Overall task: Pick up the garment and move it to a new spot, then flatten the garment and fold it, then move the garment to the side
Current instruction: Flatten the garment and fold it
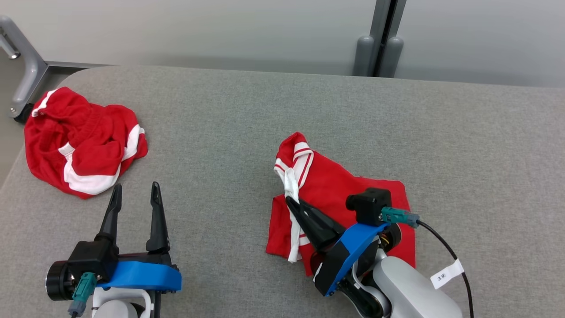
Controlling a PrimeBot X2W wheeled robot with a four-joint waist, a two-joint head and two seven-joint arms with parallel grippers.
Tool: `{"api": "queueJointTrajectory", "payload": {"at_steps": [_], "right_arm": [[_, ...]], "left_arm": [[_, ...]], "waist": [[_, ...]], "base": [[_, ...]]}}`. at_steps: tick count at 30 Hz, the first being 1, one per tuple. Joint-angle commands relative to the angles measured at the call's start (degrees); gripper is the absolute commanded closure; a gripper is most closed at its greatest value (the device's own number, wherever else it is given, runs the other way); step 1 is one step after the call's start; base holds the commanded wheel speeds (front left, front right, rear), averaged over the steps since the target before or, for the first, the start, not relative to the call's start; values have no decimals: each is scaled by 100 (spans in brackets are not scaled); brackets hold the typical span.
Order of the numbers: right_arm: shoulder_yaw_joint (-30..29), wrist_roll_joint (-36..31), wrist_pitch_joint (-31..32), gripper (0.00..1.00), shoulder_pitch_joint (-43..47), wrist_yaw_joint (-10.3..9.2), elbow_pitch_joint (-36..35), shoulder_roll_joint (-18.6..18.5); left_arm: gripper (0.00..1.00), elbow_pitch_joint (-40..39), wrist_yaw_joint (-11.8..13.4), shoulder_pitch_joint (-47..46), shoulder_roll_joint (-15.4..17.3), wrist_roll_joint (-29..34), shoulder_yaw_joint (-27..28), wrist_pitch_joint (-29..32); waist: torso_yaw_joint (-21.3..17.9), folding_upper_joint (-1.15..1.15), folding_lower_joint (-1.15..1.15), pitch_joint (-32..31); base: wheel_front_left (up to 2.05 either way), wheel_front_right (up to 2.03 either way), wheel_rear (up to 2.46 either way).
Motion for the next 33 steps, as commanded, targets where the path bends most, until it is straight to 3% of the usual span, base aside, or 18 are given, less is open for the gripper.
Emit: {"api": "queueJointTrajectory", "payload": {"at_steps": [1, 2, 9, 16, 26, 33], "right_arm": [[49, 37, -72, 48, -109, 3, 55, -3], [92, 109, -127, 0, -135, 3, 108, -3], [-107, -40, -680, 0, -479, 3, 542, -7], [-1172, -996, -960, 0, -586, 3, 797, -27], [-2673, -2020, -1001, 0, 259, 3, -153, -200], [-3209, -2378, -939, 0, 1016, 3, -901, -110]], "left_arm": [[0, 6, 17, -56, -6, -23, -17, -26], [0, 6, 24, -59, -7, -28, -20, -26], [0, -8, 31, 0, -6, 14, 75, -26], [0, -63, 18, 48, -6, 75, 166, -26], [0, -148, -15, 234, 3, 187, 400, -26], [0, -225, -2, 399, 2, 222, 532, -26]], "waist": [[13, 0, 0, 16], [16, 0, 0, 24], [-156, 0, 0, 2], [-417, 0, 0, -96], [-828, 0, 0, -230], [-1005, 0, 0, -360]], "base": [[0, 0, 0], [0, 0, 0], [0, 0, 0], [0, 0, 0], [0, 0, 0], [0, 0, 0]]}}
